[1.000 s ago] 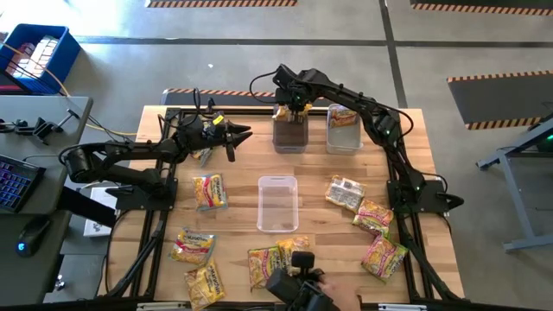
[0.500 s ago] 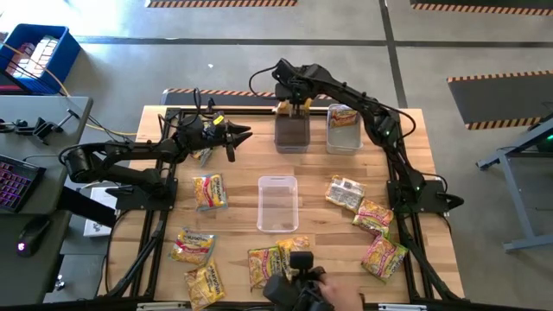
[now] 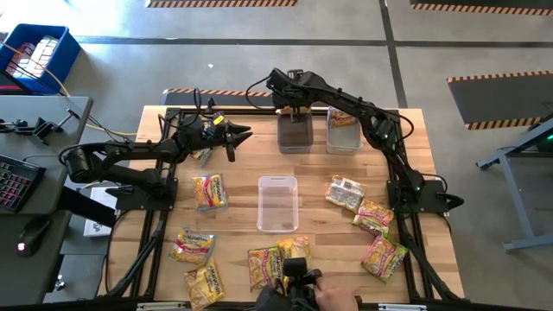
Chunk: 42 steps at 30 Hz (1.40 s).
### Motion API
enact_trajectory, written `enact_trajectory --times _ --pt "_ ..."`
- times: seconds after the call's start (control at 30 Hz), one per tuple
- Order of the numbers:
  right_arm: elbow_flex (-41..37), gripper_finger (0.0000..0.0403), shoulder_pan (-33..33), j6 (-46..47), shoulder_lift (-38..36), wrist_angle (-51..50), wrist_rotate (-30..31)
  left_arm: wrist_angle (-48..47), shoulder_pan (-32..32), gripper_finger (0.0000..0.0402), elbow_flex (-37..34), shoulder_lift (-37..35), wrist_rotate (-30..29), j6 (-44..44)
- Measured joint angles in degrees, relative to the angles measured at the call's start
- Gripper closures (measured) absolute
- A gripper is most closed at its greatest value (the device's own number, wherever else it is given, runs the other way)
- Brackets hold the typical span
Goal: Sort Maruchan noodles
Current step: Put the yellow noodle pack into the black bin, then adjust the black bin
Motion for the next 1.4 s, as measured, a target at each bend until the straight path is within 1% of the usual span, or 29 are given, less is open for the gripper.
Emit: enact_trajectory --times 0.27,0.43,0.6,0.73,0.87,1.0,1.27,1.33,1.4 --pt "0.0 0.0403 0.25 -0.02 4.31 0.26 0.48 -0.13 0.0 0.0307 0.0 0.0 0.02 0.0" --pt "-0.13 0.0403 0.15 0.31 5.34 3.25 -0.43 -0.33 0.02 0.0307 0.0 0.0 0.02 0.0" --pt "-0.09 0.0403 0.16 3.46 5.25 3.96 -1.62 -0.35 0.0 0.0307 0.0 0.0 0.04 0.0" --pt "-0.09 0.0403 -0.02 7.87 5.25 3.93 -5.32 -0.39 0.0 0.0307 0.0 0.0 0.04 0.0" --pt "-0.09 0.0397 -0.03 10.48 5.23 3.2 -5.57 -0.39 0.02 0.0307 0.0 0.0 0.04 0.02" --pt "-0.09 0.0369 -0.03 10.57 5.2 2.51 -5.53 -0.39 0.0 0.0307 0.0 0.0 0.06 0.0" --pt "0.96 0.0281 0.59 10.37 5.03 2.38 -4.87 -0.42 0.01 0.0307 0.0 0.0 0.09 0.0" --pt "0.9 0.0267 0.83 8.92 4.18 2.09 -4.7 -0.42 0.0 0.0307 0.0 0.0 0.09 0.0" --pt "0.9 0.0263 1.15 7.31 2.61 1.01 -3.8 -0.49 0.0 0.0307 0.0 0.0 0.11 0.15"
